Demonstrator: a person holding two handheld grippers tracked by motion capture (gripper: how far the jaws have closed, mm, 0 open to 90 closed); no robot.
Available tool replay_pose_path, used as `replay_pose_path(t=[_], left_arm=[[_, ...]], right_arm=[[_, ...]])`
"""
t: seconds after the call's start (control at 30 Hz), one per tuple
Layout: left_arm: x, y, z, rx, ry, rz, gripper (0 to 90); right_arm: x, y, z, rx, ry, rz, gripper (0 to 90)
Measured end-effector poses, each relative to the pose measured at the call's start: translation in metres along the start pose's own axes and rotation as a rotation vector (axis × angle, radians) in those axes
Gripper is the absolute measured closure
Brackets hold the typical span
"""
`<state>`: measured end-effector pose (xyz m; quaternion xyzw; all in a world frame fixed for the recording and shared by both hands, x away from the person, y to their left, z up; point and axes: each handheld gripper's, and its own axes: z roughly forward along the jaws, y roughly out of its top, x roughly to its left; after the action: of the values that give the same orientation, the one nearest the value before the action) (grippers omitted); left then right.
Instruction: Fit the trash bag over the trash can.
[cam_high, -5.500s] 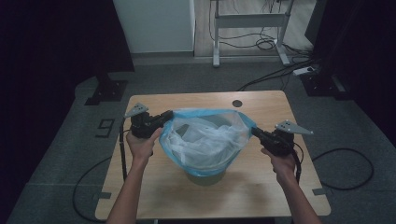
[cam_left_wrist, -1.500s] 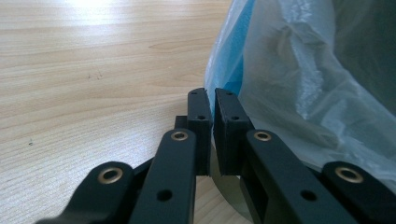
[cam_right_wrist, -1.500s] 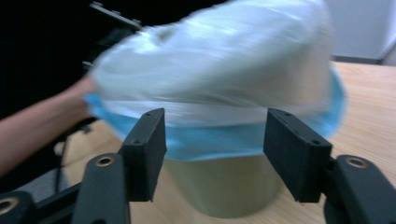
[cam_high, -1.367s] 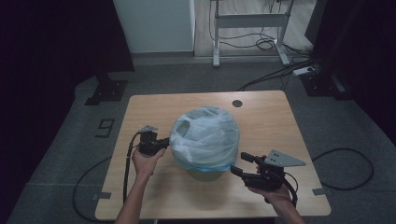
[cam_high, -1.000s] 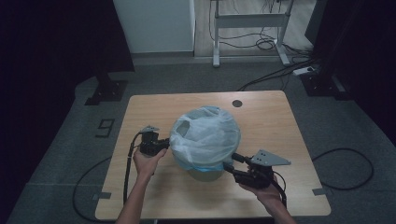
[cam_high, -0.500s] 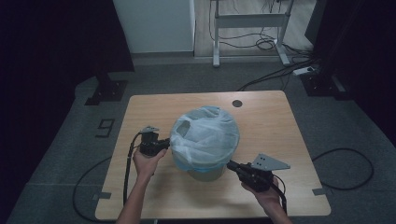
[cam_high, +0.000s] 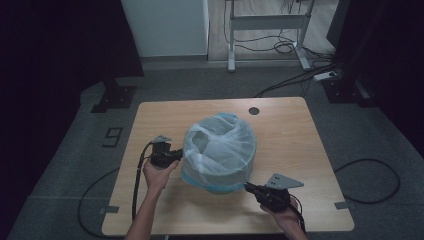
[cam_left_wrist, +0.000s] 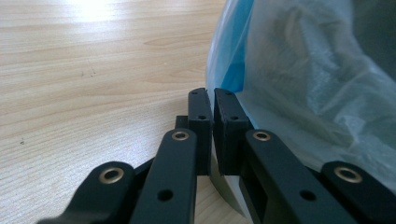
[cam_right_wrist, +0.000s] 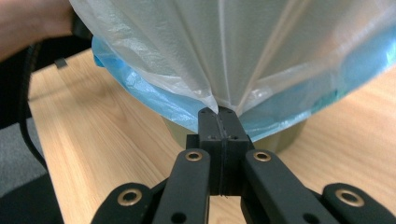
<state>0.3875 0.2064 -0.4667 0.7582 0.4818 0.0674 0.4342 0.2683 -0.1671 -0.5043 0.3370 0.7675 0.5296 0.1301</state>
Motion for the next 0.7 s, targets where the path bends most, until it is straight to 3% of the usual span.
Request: replay_pose_path(t=[0.3, 0.5, 0.53, 0.6, 0.7], left_arm=[[0.001, -0.002, 0.001, -0.001, -0.004, -0.012, 85.4], [0.005, -0.005, 0.000, 0.000, -0.004, -0.025, 85.3], [0.005, -0.005, 0.000, -0.004, -0.004, -0.024, 85.4], [0.006, -0.005, -0.002, -0.007, -0.004, -0.023, 85.3], [0.006, -0.005, -0.002, -0.012, -0.005, -0.024, 85.3]], right_arm=[[-0.012, -0.017, 0.005, 0.065, -0.026, 0.020, 89.2], [-0.014, -0.019, 0.004, 0.074, -0.026, 0.019, 88.8], [-0.014, -0.018, 0.003, 0.065, -0.031, 0.015, 87.1], [-0.013, -0.012, -0.004, 0.016, -0.049, 0.011, 71.0], [-0.010, -0.001, -0.013, -0.064, -0.061, 0.003, 55.3]])
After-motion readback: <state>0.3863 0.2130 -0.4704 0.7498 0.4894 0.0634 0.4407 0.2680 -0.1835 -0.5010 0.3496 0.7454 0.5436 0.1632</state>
